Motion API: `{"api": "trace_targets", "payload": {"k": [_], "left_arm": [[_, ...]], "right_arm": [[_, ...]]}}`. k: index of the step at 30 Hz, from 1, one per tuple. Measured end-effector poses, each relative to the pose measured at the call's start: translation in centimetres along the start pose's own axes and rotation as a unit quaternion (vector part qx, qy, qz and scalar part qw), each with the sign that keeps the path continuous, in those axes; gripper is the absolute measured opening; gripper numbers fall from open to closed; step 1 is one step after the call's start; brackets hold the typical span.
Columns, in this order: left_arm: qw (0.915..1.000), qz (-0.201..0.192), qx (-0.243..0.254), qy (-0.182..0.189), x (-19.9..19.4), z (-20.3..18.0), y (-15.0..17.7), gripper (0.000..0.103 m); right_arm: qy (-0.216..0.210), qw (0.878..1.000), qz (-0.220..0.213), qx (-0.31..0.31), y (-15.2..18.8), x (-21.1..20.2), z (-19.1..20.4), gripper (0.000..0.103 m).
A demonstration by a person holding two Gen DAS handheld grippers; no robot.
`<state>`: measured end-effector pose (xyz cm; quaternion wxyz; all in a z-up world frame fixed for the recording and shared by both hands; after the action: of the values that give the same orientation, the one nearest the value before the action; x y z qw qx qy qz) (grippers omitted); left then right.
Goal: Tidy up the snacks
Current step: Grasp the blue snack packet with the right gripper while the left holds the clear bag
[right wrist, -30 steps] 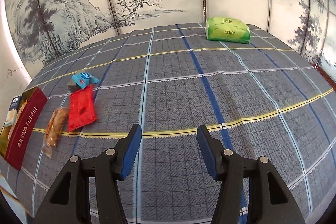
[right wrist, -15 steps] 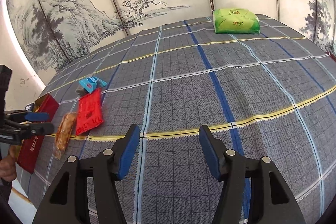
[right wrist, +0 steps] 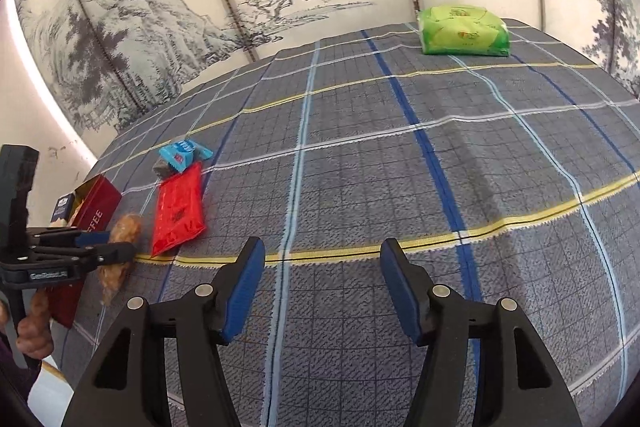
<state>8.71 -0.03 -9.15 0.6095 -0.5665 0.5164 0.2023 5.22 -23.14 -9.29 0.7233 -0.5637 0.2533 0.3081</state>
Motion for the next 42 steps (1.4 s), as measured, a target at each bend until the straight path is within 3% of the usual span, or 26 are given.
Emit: {"api": "trace_targets", "payload": {"k": [4,10,15,17,25,28,30,34,39,42], "left_arm": [[0.9995,-0.022,-0.014,0.018,-3.0,-0.7,1.1,0.033],[0.9984,-0.038,-0.029,0.03,-6.3,-0.9,2.4,0.033],[0.9975,-0.055,-0.027,0.035,-8.3,-1.1,2.7,0.033],[0.9974,-0.06,-0.023,0.033,-8.8,-1.1,2.6,0.033],[0.9969,-0.067,-0.02,0.036,-9.0,-1.0,1.5,0.033],[0.9969,-0.064,-0.025,0.037,-8.8,-0.9,1.0,0.033],[0.9967,-0.065,-0.028,0.038,-8.9,-0.8,0.8,0.033],[0.9966,-0.068,-0.03,0.035,-9.0,-0.7,0.7,0.033],[0.9963,-0.072,-0.032,0.034,-9.5,-0.7,1.2,0.034],[0.9959,-0.075,-0.034,0.036,-10.0,-1.0,1.8,0.033]], "right_arm": [[-0.061,0.996,0.015,-0.07,-0.1,-0.1,4.1,0.061],[-0.134,0.976,0.01,-0.17,-2.8,1.2,11.9,0.061],[-0.133,0.949,0.015,-0.284,-4.8,6.0,16.6,0.061],[-0.119,0.942,0.022,-0.313,-5.6,7.8,16.9,0.061],[-0.185,0.915,0.064,-0.352,-7.9,11.9,17.8,0.06],[-0.207,0.904,0.081,-0.365,-7.7,12.8,18.5,0.05],[-0.212,0.899,0.09,-0.372,-7.6,13.3,18.6,0.034],[-0.203,0.91,0.085,-0.351,-7.8,12.2,17.6,0.028],[-0.198,0.937,0.044,-0.283,-7.7,6.4,14.3,0.027],[-0.172,0.955,0.016,-0.241,-6.9,3.2,11.9,0.027]]}}
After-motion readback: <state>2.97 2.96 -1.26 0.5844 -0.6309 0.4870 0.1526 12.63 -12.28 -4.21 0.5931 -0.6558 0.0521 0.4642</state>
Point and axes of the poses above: each gripper's, at about its wrist camera, not at the fingertips, and x roughly the way its jaws point, z to its left, y to its underside, the point moved 7 cm from there along x, roughly the way its jaws point, and after that the axes turned 5 degrees about y, right-handed, at the moved point
